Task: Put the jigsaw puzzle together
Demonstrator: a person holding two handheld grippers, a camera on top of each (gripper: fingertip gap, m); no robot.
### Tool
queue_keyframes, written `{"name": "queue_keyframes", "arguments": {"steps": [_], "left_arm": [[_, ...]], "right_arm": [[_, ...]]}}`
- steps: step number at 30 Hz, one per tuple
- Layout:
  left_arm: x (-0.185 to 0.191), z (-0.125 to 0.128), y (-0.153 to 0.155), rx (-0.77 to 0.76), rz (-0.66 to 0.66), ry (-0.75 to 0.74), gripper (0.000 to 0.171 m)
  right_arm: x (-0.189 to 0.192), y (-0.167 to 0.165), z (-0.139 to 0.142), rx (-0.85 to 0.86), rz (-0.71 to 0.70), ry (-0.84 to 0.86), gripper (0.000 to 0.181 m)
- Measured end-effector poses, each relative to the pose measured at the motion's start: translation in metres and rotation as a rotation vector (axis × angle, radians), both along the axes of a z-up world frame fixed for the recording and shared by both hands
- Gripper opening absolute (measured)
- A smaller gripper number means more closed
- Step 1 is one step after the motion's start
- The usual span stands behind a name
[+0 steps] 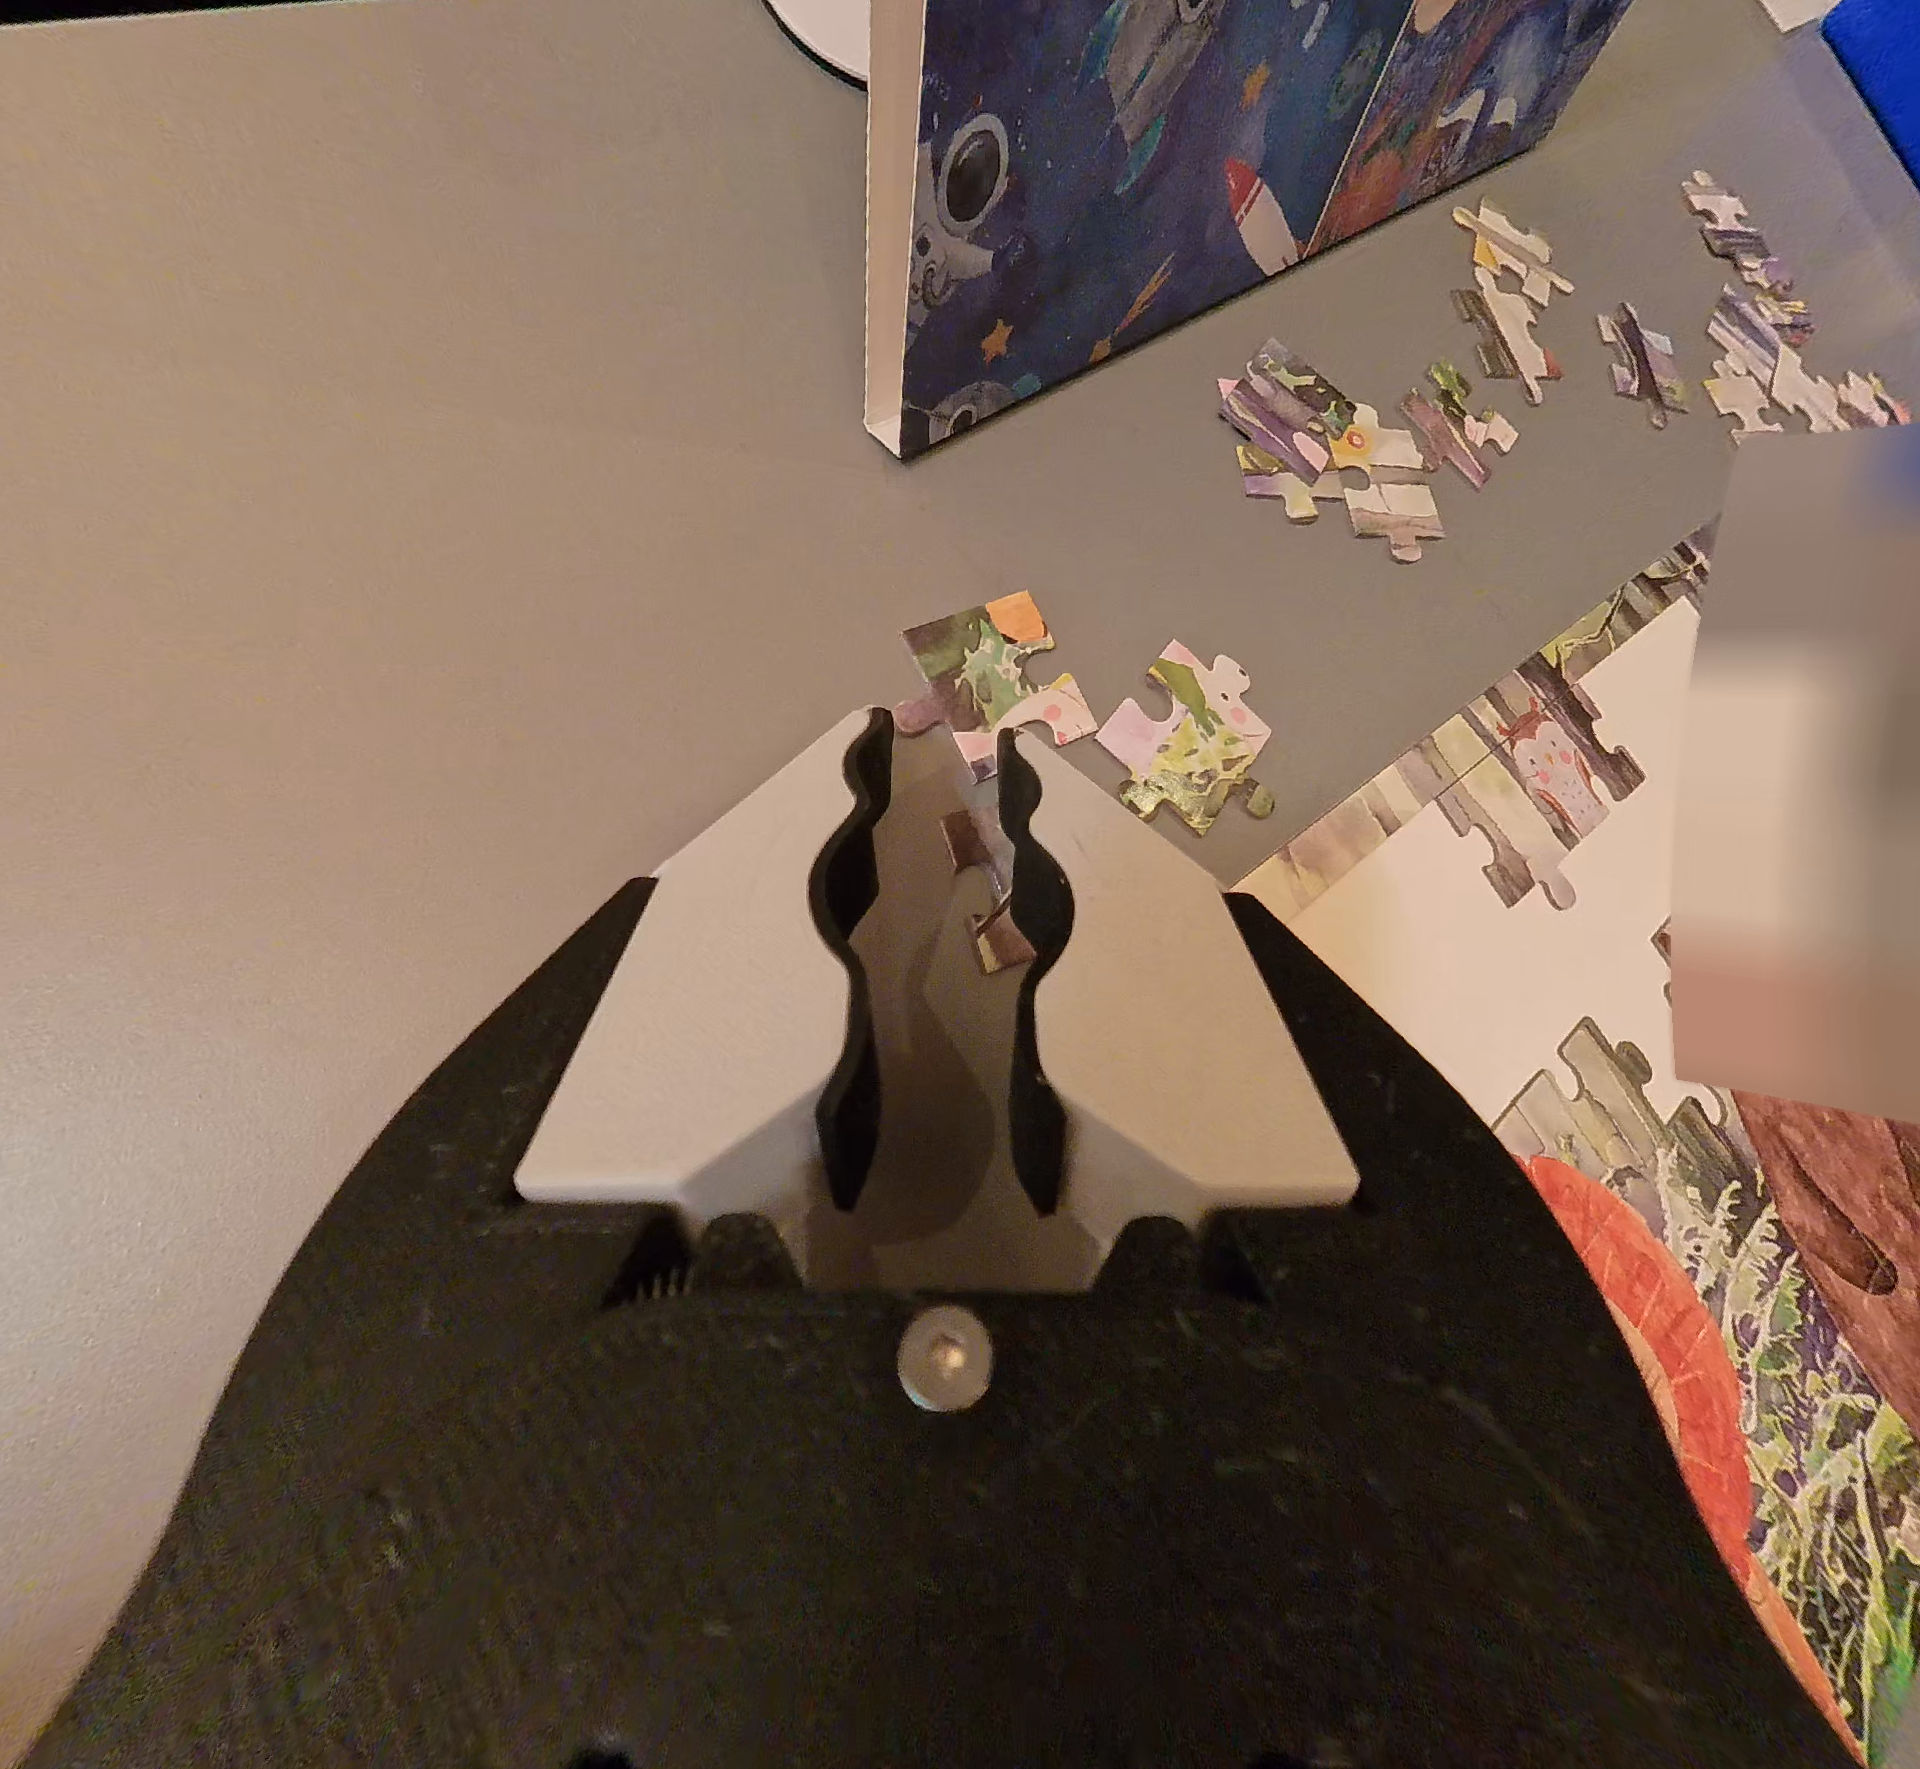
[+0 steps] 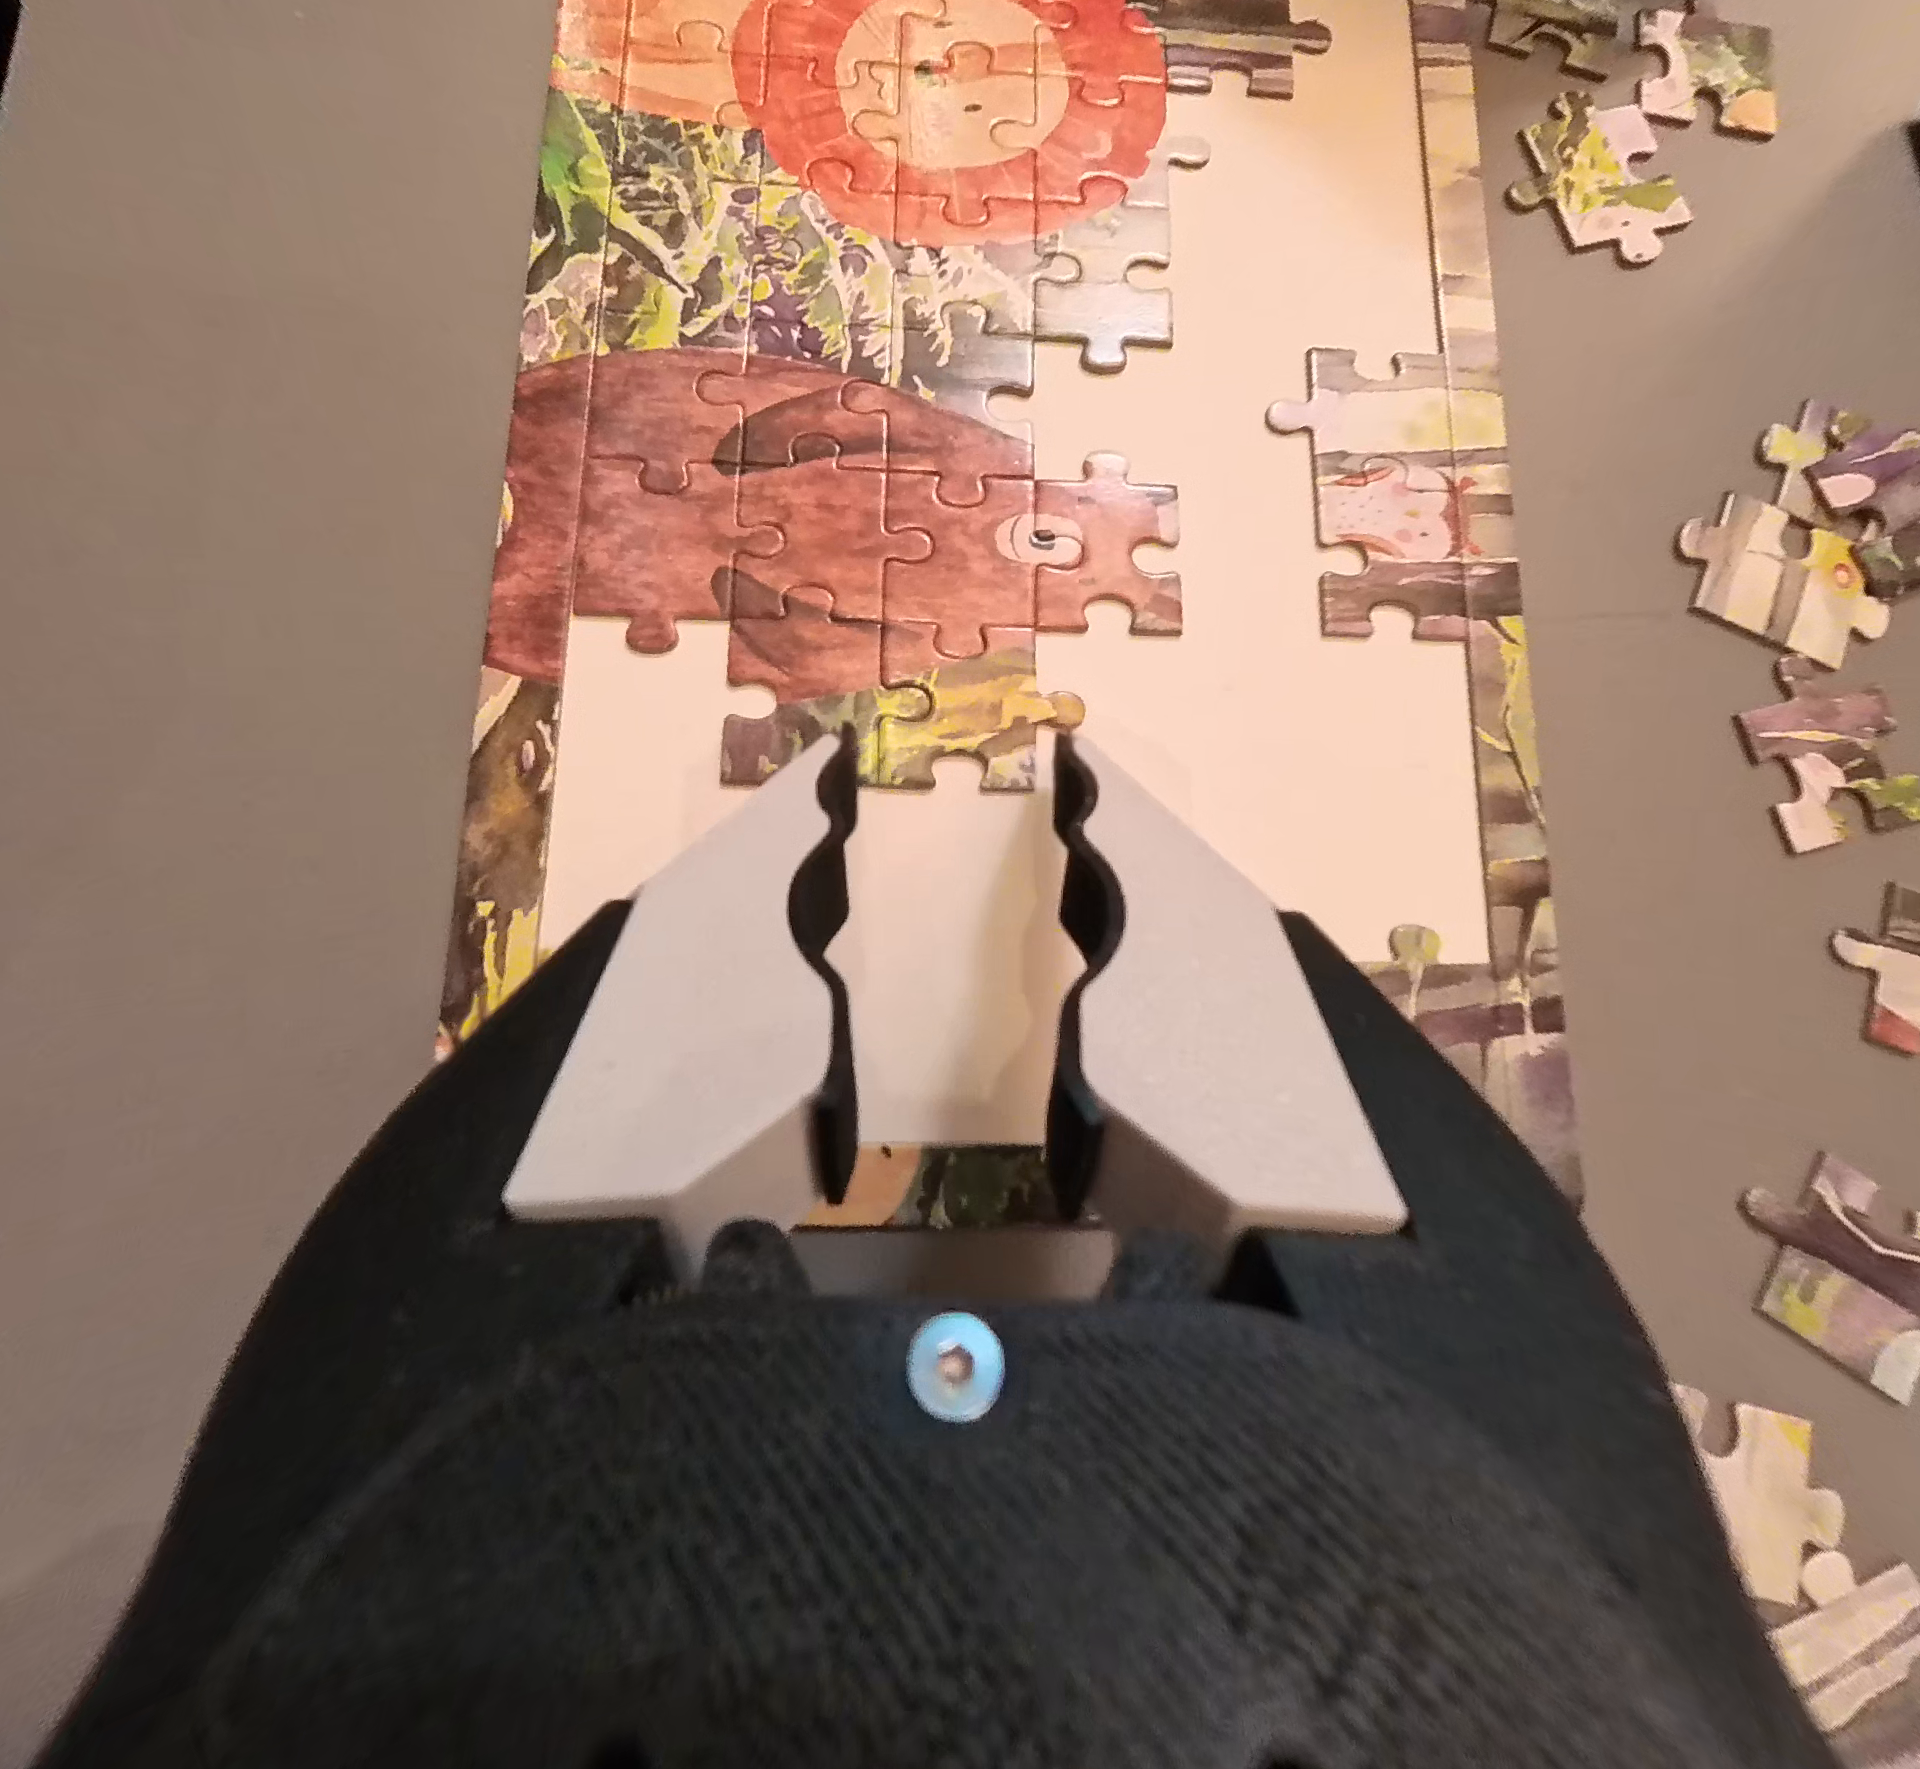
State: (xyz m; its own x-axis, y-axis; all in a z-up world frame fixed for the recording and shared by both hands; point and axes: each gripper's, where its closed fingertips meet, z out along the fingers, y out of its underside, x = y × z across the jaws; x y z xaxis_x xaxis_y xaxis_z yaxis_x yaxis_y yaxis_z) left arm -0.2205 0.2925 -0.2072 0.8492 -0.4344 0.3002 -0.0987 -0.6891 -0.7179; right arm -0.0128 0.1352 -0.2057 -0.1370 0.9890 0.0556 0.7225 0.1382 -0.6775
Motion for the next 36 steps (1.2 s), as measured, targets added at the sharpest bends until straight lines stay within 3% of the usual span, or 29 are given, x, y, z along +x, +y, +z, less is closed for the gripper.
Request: {"name": "queue_keyframes", "arguments": {"steps": [12,25,36], "left_arm": [[0.0,0.0,0.0,-0.001,-0.001,0.001,0.018],[0.0,0.0,0.0,-0.001,-0.001,0.002,0.018],[0.0,-0.001,0.0,-0.002,-0.002,0.003,0.018]], "right_arm": [[-0.007,0.005,0.0,0.013,-0.044,0.013,0.02],[-0.009,0.006,-0.001,0.0,-0.051,0.022,0.017],[-0.018,0.011,-0.002,0.005,-0.1,0.036,0.001]]}}
